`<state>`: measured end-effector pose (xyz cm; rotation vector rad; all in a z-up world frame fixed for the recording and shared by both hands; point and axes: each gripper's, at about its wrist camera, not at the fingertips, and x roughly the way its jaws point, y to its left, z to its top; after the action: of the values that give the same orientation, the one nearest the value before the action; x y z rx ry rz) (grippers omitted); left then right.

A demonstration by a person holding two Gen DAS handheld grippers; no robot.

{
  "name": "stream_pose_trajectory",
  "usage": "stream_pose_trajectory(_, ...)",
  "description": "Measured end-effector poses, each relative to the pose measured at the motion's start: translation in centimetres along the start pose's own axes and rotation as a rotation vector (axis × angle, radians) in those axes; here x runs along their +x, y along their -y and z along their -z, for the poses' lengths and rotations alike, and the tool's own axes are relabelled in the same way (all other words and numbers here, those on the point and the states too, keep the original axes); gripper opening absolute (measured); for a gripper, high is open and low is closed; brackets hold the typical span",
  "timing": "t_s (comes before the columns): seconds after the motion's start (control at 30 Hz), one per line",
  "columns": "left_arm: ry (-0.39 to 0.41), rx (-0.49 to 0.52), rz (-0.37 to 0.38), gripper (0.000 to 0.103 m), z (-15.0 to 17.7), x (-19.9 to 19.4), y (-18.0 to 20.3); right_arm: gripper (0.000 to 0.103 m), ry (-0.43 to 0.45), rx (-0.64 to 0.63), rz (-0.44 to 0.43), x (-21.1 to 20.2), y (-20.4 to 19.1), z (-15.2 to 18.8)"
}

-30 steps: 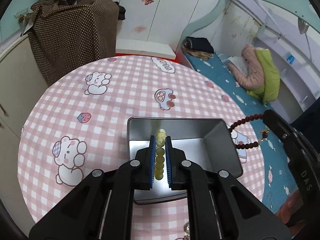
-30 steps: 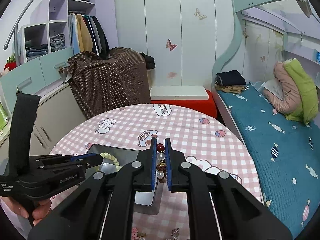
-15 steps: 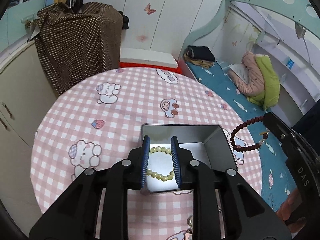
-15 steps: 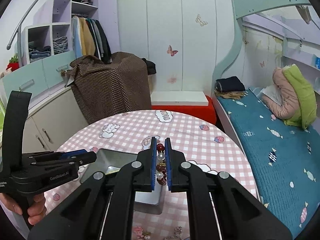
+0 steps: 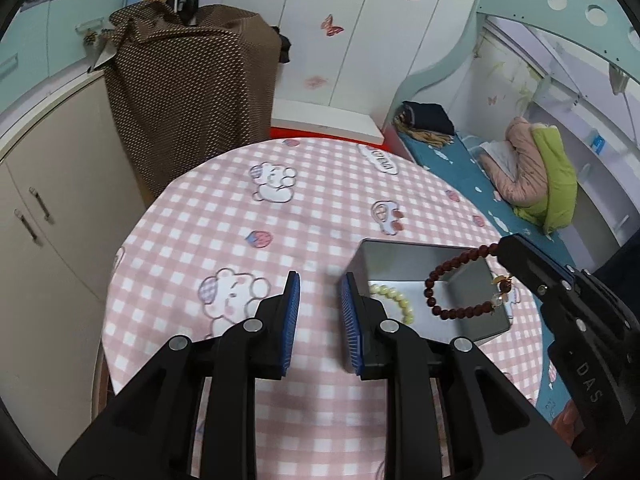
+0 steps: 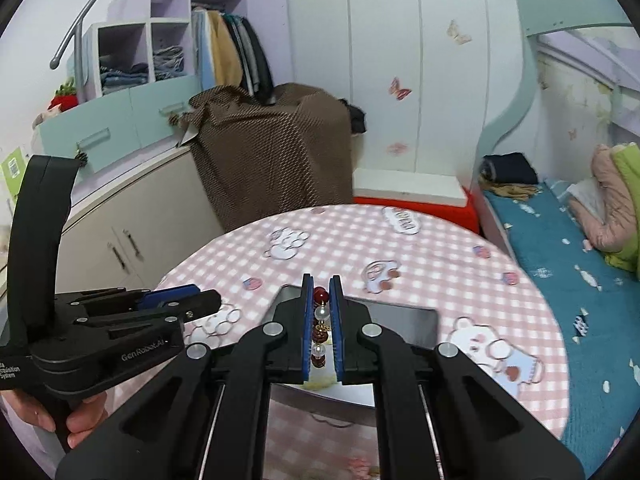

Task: Organize jewelry
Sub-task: 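Lower both bracelets into the grey box and open both grippers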

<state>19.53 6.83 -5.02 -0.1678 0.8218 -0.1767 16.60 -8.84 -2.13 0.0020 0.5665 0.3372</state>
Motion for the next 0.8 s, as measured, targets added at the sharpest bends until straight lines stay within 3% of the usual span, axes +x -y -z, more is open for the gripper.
stream_pose_trajectory(0.37, -0.026, -0.017, -0.004, 0.023, 0.6, 0.9, -1.9, 0.007, -0.099, 0.063, -0.131, 2.8, -1.0, 0.4)
stream_pose_trajectory(0.47, -0.029, -0.018, -0.001, 0.023, 0.7, 1.0, -2.0, 0.008, -0.122, 0.053, -0.112, 3.5, -1.2, 0.6)
stream_pose_trajectory(0.53, -0.03, -0.018, -0.001, 0.023, 0.7, 1.0, -2.0, 0.021, -0.13, 0.061, -0.08, 3.7, -0.9, 0.7)
stream_pose_trajectory(0.6, -0.032, -0.017, 0.0, 0.023, 0.7, 1.0, -1.9, 0.048, -0.128, 0.076, -0.056, 3.6, -0.4, 0.9)
stream_pose_trajectory(0.67, -0.034, -0.014, 0.001, 0.023, 0.8, 1.1, -1.8, 0.054, -0.108, 0.07, -0.014, 3.1, -0.1, 0.8)
stream_pose_trajectory(0.8, -0.033, -0.007, 0.004, 0.023, 0.8, 1.0, -1.4, 0.054, -0.09, 0.071, -0.003, 2.2, 0.5, 0.8)
